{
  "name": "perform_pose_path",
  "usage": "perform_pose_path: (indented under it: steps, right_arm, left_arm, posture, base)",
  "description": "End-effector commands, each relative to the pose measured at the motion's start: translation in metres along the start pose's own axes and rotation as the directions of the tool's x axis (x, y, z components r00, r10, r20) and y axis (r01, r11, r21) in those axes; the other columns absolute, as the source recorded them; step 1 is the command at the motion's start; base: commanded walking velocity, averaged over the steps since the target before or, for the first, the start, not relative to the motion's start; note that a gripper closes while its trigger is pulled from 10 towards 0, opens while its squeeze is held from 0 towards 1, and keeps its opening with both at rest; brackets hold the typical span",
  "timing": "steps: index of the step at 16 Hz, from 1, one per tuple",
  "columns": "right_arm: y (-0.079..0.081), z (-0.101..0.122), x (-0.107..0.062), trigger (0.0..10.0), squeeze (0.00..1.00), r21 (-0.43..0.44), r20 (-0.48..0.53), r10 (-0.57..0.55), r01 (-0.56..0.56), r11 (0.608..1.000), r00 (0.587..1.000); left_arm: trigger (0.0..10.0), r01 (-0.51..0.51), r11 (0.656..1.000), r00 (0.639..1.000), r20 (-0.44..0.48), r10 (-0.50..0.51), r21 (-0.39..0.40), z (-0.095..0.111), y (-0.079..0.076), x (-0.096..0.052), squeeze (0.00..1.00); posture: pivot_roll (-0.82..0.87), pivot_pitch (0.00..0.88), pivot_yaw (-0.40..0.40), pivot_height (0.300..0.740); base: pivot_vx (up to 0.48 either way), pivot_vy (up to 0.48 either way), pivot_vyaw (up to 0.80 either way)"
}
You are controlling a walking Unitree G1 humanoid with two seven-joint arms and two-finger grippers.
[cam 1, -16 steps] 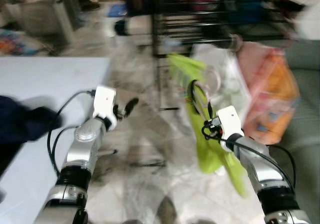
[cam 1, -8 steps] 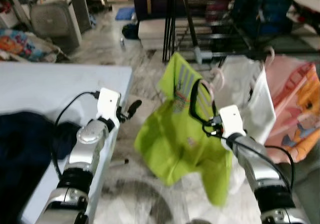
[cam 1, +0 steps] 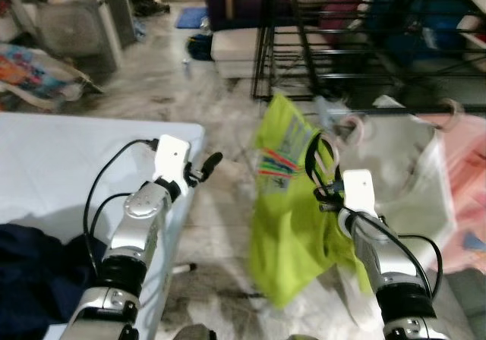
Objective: Hang hanger
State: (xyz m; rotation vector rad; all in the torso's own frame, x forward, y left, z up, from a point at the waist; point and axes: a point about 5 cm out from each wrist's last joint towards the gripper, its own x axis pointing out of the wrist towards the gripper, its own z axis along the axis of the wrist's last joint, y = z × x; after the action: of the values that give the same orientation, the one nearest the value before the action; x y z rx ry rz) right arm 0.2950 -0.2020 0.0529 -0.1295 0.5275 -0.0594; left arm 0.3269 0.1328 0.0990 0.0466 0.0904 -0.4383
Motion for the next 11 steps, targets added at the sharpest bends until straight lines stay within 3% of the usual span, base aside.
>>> perform_pose_path:
  steps: [1, 3, 6, 11]
  right_arm:
    - [-0.010, 0.008, 0.000, 10.0, 0.00, 0.002, 0.028, -0.039, 0.039, 0.999, 0.999]
    - [-0.010, 0.014, -0.003, 10.0, 0.00, 0.023, 0.024, 0.025, -0.025, 0.999, 0.999]
    - [-0.033, 0.005, -0.003, 10.0, 0.00, 0.044, -0.019, -0.092, 0.093, 0.995, 0.996]
    - [-0.024, 0.048, 0.022, 10.0, 0.00, 0.021, 0.026, -0.068, 0.067, 0.998, 0.997]
  left_arm:
    - [10.0, 0.024, 1.000, 1.000, 0.014, -0.024, 0.008, 0.004, -0.007, 0.003, 0.00]
    - [10.0, 0.024, 1.000, 1.000, 0.013, -0.025, 0.007, 0.005, -0.007, 0.003, 0.00]
    - [10.0, 0.031, 1.000, 0.999, 0.016, -0.031, -0.001, 0.006, -0.009, 0.004, 0.00]
    - [10.0, 0.042, 0.999, 0.999, 0.023, -0.042, -0.002, 0.009, -0.009, 0.003, 0.00]
  posture:
    - [-0.05, 0.000, 0.039, 0.740]
    - [-0.05, 0.000, 0.039, 0.740]
    - [-0.06, 0.000, 0.042, 0.740]
    - [-0.04, 0.000, 0.035, 0.740]
  base:
    - [0.000, 0.000, 0.00]
    - [0.000, 0.000, 0.00]
    - [0.000, 0.000, 0.00]
    - [0.000, 0.000, 0.00]
